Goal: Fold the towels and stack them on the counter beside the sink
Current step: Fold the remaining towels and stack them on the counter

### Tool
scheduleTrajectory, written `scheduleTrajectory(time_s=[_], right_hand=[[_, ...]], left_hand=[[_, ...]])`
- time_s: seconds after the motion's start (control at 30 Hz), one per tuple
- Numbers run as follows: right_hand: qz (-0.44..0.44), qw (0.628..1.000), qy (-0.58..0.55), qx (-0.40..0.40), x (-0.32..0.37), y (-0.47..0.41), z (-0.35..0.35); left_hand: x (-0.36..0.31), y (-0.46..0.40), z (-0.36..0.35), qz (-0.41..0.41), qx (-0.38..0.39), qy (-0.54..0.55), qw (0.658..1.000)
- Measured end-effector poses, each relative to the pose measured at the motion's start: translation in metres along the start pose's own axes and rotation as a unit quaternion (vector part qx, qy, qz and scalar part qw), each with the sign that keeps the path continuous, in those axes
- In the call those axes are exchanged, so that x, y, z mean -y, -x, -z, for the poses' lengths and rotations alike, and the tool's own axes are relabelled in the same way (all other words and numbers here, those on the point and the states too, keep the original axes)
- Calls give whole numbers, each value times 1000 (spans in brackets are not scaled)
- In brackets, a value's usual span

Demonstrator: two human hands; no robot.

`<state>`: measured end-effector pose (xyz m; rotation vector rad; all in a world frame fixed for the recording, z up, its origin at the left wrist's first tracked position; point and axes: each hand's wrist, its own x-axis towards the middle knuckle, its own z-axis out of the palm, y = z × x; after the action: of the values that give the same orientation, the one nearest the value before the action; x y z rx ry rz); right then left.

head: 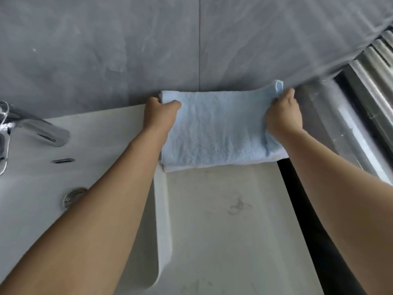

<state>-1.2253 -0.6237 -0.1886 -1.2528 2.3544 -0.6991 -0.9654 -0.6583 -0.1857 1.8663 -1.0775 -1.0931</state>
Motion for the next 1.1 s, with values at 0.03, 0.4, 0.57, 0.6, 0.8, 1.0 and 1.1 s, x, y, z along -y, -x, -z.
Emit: scheduleTrajectory(time_s=[0.03,0.4,0.57,0.6,0.8,1.0,1.1], right_hand=[[2,1000,3,6,-5,-1,-5],[65,985,155,-38,-12,-10,0],[282,928,226,-92,2,22,-21],[309,923,222,-54,5,28,-29],[251,938,219,96,-26,22,-45],[187,945,261,69,-35,16,-26],[192,953,225,65,-18,51,-30]], left_hand=[[9,2,-3,6,-13,-22,1000],[12,6,-13,-141,-135,-267,944],[30,24,-31,-312,-152,-426,836],[33,29,-37,-346,-102,-426,830],[54,25,-38,-332,68,-516,787],[48,17,-20,-302,70,-528,791],[53,40,-5,-313,48,-480,818]])
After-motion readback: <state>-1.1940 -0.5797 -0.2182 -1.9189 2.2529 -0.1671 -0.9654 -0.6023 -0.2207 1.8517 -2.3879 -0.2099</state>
